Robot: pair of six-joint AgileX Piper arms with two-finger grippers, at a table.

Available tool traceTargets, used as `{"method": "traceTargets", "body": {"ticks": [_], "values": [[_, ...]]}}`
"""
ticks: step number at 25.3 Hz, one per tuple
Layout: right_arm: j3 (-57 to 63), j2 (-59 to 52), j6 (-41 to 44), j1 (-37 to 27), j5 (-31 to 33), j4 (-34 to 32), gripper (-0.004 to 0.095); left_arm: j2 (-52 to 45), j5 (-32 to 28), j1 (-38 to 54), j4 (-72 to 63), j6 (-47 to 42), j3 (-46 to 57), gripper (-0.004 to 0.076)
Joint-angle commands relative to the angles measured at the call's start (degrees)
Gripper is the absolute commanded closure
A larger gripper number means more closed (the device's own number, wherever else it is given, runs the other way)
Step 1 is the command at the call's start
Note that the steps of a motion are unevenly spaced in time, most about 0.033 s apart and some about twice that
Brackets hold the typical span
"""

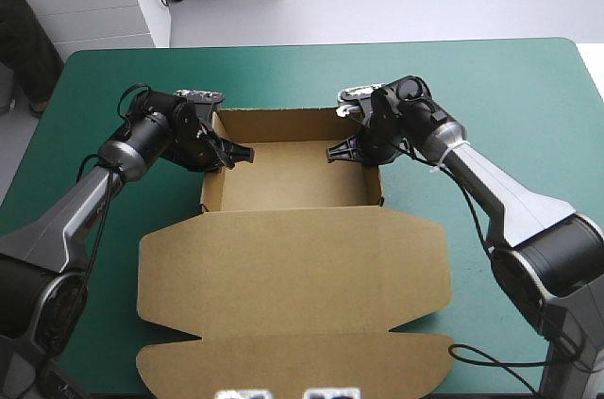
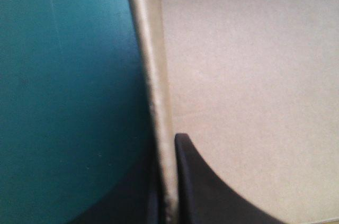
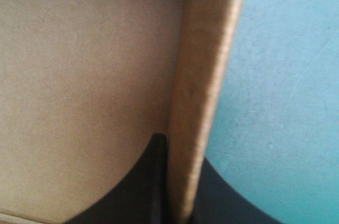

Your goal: Fold the box

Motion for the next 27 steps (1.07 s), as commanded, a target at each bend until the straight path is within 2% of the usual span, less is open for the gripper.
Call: {"method": "traceTargets", "body": {"ticks": [1, 9, 14, 16, 18, 19, 21, 24, 27], "values": [[-1.2, -1.6, -2.4, 0.8, -2.2, 6.0, 0.0927, -0.5, -4.2, -1.0, -2.8, 0.6, -2.1, 0.0731], [-1.2, 2.1, -2.1, 0.8, -2.7, 6.8, 0.0927, 2.7, -2.5, -1.0, -2.6, 1.6, -2.1, 0.073], [-1.2, 2.2, -2.4, 0.8, -1.5, 5.5, 0.0911, 2.7, -2.4, -1.0, -2.6, 6.0, -2.1, 0.0716], [-1.2, 2.2, -2.4, 0.8, 0.3, 3.3, 0.084, 2.7, -1.0, -1.0, -2.6, 9.1, -2.1, 0.0654], [-1.4, 2.2, -1.8, 0.8, 1.8, 1.4, 0.0689, 2.7, 0.1, -1.0, -2.6, 9.7, -2.1, 0.0547], [-1.8, 2.2, -1.7, 0.8, 2.2, 0.7, 0.0617, 2.7, 0.2, -1.0, -2.7, 9.7, -2.1, 0.047], [-2.5, 2.2, -0.6, 0.8, 2.8, 0.0, 0.0548, 2.7, 0.2, -1.0, -2.8, 9.7, -2.1, 0.0363], [-3.8, 2.2, -0.3, 0.8, 3.6, -1.9, 0.0525, 2.7, 0.2, -1.0, -2.8, 9.7, -2.1, 0.0233], [-5.5, 2.2, -0.2, 0.8, 5.5, -3.1, 0.0523, 2.6, 0.2, -1.0, -2.8, 9.6, -2.1, 0.0182]]}}
